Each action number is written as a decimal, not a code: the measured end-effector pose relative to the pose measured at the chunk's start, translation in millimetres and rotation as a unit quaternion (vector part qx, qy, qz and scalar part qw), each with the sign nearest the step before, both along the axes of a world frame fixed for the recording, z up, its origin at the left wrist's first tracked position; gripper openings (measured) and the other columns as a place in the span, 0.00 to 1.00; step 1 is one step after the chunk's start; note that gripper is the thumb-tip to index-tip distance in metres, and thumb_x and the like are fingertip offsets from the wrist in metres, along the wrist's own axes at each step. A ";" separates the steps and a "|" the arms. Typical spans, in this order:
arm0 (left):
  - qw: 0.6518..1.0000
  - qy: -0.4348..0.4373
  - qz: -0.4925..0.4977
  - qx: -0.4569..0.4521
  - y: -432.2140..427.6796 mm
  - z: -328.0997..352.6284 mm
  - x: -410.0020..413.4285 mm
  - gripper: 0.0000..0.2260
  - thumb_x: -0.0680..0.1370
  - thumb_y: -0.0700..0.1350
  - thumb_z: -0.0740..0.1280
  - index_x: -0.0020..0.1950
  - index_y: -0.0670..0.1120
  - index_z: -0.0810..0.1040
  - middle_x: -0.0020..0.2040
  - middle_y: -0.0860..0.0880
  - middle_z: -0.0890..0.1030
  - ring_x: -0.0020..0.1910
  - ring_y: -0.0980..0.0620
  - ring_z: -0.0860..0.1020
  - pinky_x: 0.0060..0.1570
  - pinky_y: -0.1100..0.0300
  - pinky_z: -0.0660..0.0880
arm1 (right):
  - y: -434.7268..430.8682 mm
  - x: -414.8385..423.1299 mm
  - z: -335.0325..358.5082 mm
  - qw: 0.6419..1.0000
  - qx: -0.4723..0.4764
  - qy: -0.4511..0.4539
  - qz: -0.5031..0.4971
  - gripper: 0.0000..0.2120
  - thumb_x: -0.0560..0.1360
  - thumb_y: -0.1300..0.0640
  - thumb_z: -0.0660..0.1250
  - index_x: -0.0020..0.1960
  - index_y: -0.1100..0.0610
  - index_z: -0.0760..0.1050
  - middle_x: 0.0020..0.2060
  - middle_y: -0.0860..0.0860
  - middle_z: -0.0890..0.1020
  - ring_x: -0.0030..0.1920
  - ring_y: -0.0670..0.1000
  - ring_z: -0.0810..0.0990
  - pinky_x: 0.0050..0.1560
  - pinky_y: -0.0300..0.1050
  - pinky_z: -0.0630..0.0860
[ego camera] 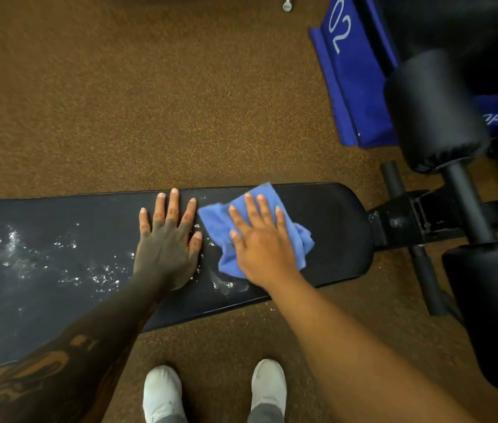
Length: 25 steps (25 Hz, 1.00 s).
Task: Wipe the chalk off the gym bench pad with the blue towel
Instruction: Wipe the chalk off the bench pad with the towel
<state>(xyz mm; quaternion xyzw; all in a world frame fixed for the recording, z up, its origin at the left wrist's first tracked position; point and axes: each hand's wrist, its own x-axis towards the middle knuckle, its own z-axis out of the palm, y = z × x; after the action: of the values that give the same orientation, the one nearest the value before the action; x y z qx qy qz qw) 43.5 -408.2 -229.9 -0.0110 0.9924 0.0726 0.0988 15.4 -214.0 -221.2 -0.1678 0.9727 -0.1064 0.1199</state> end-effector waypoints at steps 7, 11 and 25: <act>1.000 0.000 0.003 -0.018 -1.0 -1.0 2.8 0.29 0.79 0.61 0.46 0.79 0.53 0.46 0.80 0.44 0.45 0.78 0.42 0.41 0.72 0.35 0.41 | 42.7 -10.2 -3.9 0.991 0.065 0.004 -0.117 0.25 0.81 0.44 0.48 0.78 0.42 0.51 0.79 0.53 0.47 0.78 0.56 0.41 0.75 0.59 0.42; 1.000 0.009 0.001 -0.005 -2.5 -0.8 3.0 0.29 0.78 0.58 0.44 0.79 0.51 0.49 0.80 0.44 0.47 0.78 0.42 0.43 0.73 0.35 0.43 | -16.2 -0.3 -0.8 0.998 0.025 -0.012 -0.052 0.25 0.83 0.47 0.47 0.78 0.44 0.48 0.79 0.53 0.44 0.77 0.57 0.37 0.76 0.58 0.39; 1.000 0.016 0.010 0.023 -5.2 -1.2 4.0 0.28 0.80 0.57 0.41 0.79 0.49 0.50 0.80 0.46 0.47 0.79 0.45 0.42 0.74 0.39 0.42 | -9.5 23.0 -7.9 0.999 0.023 0.026 -0.027 0.25 0.82 0.48 0.48 0.78 0.49 0.53 0.79 0.53 0.50 0.78 0.57 0.41 0.76 0.57 0.41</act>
<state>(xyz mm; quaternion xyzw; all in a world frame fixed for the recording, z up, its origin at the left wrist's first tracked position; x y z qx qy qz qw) 47.5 -413.4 -231.1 -0.0179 0.9918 0.0965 0.0823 38.4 -223.5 -229.0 -0.1418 0.9818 -0.0827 0.0958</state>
